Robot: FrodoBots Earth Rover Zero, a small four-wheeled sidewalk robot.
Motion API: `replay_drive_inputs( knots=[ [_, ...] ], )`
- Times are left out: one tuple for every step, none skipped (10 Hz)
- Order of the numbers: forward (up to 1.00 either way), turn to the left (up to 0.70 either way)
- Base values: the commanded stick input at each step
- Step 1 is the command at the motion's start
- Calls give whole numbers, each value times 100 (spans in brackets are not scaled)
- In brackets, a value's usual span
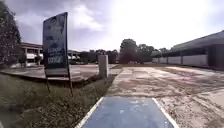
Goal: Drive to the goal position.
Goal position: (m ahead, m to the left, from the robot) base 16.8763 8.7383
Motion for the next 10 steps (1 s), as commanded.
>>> replay_drive_inputs(
  knots=[
    [70, 0],
    [70, 0],
    [70, 0],
    [70, 0],
    [70, 0],
    [70, 0],
    [70, 0],
    [70, 0],
    [70, 0],
    [70, 0]
  ],
)
